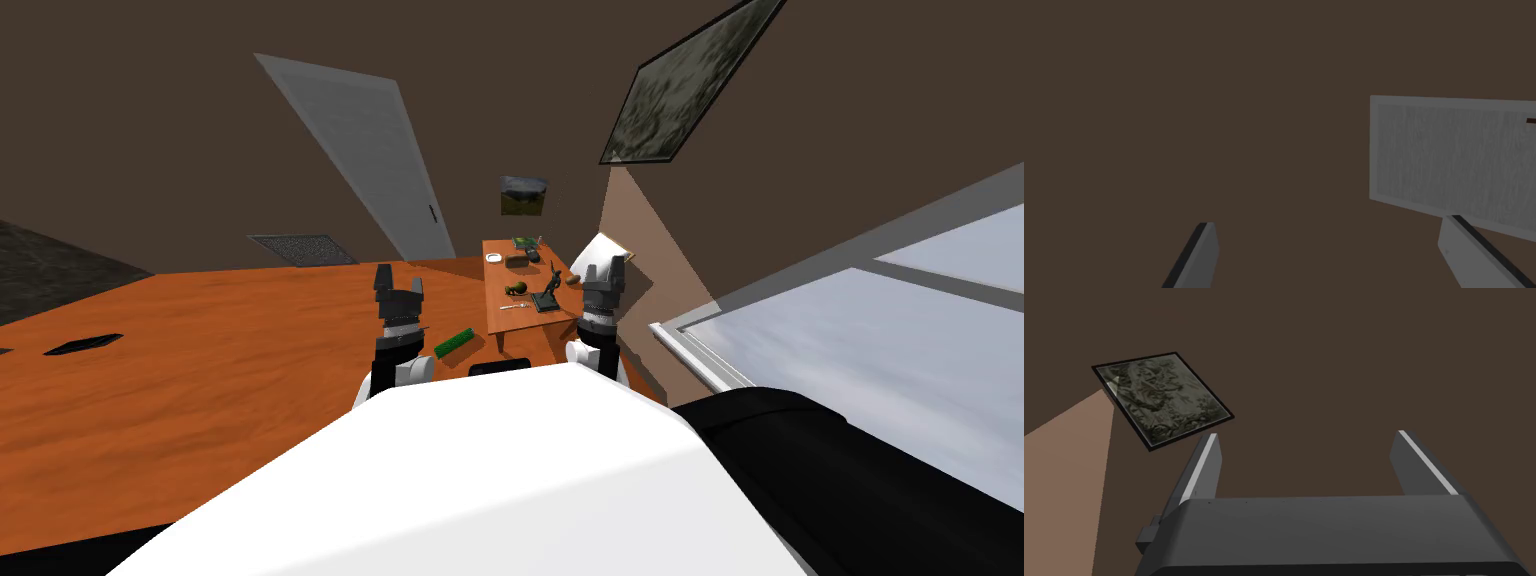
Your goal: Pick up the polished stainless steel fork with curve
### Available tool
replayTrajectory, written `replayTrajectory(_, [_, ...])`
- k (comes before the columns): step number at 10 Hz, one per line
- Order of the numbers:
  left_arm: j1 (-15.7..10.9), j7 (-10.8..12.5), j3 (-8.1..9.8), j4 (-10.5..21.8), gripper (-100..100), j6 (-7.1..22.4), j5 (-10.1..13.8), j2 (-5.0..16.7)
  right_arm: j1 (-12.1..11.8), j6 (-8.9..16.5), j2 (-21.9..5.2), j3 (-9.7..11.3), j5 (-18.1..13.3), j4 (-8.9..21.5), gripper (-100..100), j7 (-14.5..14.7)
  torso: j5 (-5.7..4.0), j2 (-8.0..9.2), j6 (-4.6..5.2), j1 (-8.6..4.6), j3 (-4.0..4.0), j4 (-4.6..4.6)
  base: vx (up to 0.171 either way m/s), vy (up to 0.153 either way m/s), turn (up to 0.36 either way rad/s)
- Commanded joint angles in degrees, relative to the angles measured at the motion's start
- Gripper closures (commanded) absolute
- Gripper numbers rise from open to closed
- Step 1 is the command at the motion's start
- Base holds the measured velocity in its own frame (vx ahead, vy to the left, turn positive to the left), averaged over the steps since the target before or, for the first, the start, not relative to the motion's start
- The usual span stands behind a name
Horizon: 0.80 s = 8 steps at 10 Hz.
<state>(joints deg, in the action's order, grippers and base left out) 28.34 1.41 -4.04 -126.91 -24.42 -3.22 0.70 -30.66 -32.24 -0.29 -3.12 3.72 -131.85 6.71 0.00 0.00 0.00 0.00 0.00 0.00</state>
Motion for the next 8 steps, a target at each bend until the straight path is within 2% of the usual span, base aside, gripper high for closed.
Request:
replayTrajectory(1, [0.00,0.00,0.00,0.00,0,0.00,0.00,0.00,-1.12,-0.15,-2.71,0.13,-0.04,1.07,-100,-0.26,0.00,0.00,0.00,0.00,0.00,0.00,-0.035,0.007,0.121])
replayTrajectory(4, [-0.01,0.00,0.00,0.00,0,0.00,0.00,0.00,-3.94,-0.27,-6.70,0.71,-0.17,4.05,-100,-0.75,-0.01,0.22,-0.01,-0.02,0.13,0.05,-0.060,0.002,0.138])
replayTrajectory(7, [-0.01,0.00,0.00,0.00,0,0.00,0.00,0.00,-8.09,-0.10,-11.16,2.07,-0.43,8.93,-100,-1.26,-0.01,0.25,-0.02,-0.02,0.15,0.05,-0.066,0.001,0.238])
replayTrajectory(8, [-0.01,0.00,0.00,0.00,0,0.00,0.00,0.00,-8.09,-0.10,-11.16,2.07,-0.43,8.93,-100,-1.26,-0.01,0.26,-0.01,-0.07,0.15,0.06,-0.051,-0.010,0.081])
